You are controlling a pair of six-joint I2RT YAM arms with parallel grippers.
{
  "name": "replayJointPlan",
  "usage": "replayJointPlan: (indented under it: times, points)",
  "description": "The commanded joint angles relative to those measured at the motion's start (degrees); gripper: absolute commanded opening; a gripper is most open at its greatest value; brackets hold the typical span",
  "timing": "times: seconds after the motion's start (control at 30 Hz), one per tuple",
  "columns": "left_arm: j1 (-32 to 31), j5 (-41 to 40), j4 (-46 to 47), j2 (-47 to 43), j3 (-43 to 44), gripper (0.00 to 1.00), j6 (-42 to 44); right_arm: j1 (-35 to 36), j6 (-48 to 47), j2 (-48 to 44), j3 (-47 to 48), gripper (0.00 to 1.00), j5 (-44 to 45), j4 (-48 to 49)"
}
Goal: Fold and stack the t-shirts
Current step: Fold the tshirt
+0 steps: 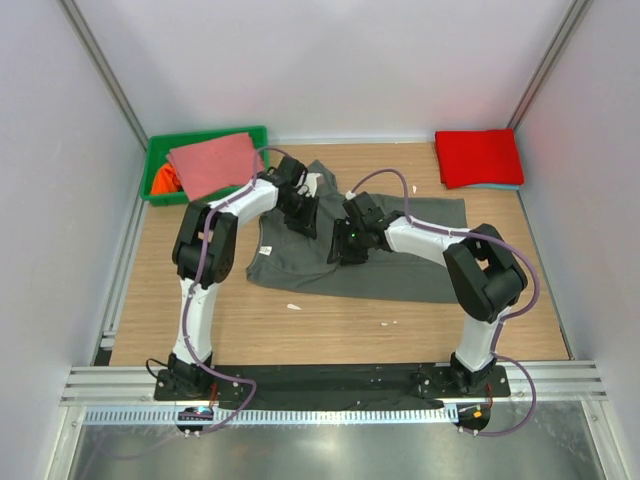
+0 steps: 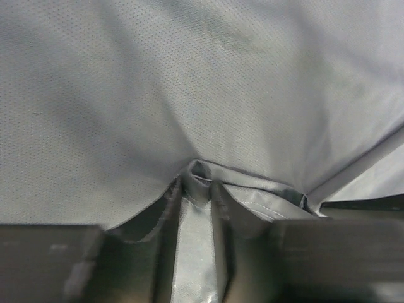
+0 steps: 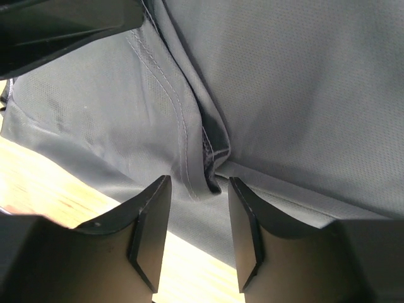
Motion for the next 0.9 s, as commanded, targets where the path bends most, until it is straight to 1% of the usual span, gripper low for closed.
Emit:
replayJointPlan:
  times: [0.0,0.07,0.1,0.17,0.2,0.27,0.37,0.43,0.47,0.5,0.67,0.77,0.83,0.87]
  points:
    - [-0.21,-2.72,-0.58,1.20,2.15,0.23,0.22,-0.15,-0.28,0.45,-0.08,0.46,-0.56,2.26]
    - [-0.21,-3.69,-0.93,1.20,2.50,0.18,0.22,-0.24,-0.37,0.63,-0.17,0.44,0.06,2.26]
    - [-0.21,-5.09,-1.19,0.94,2.50,0.10,0.22,-0.24,-0.19,0.63,-0.26,0.42,0.41,2.26]
    - [-0.21,-6.59,-1.54,0.42,2.50,0.01,0.13,-0.33,-0.28,0.72,-0.26,0.40,0.68,2.35]
    - [-0.21,-7.29,-1.80,-0.20,2.41,0.00,0.04,-0.33,-0.28,0.89,-0.26,0.34,0.85,2.26]
    - [-0.21,-8.96,-1.90,-1.25,1.71,0.00,-0.31,-0.42,-0.63,0.98,-0.08,0.31,1.64,2.09]
    - [-0.21,-9.50,-1.37,-3.36,0.22,0.00,-0.83,-0.68,-1.33,1.33,0.36,0.29,2.00,2.09]
    - [-0.21,-9.06,-1.11,-4.33,-0.14,0.00,-1.01,-0.77,-1.86,1.42,0.79,0.32,1.30,2.35]
    - [-0.21,-8.88,-1.19,-4.33,-0.14,0.00,-1.19,-0.86,-2.04,1.77,1.06,0.38,1.29,2.18]
    - [-0.21,-8.62,-1.19,-4.33,-0.23,0.00,-1.36,-0.94,-1.95,1.86,1.24,0.40,1.21,2.26]
    - [-0.21,-8.97,-1.37,-4.33,0.47,0.00,-1.54,-1.21,-1.69,2.65,2.47,0.41,0.51,2.53]
    - [-0.21,-9.67,-1.89,-5.12,1.09,0.00,-1.71,-1.21,-1.51,3.44,3.43,0.32,0.15,2.18]
    - [-0.21,-11.69,-2.42,-6.00,1.27,0.00,-1.98,-1.21,-1.34,2.66,3.61,0.24,0.41,2.09]
    - [-0.21,-12.48,-2.51,-6.44,1.18,0.00,-2.59,-1.30,-1.34,2.30,3.61,0.22,0.50,2.00]
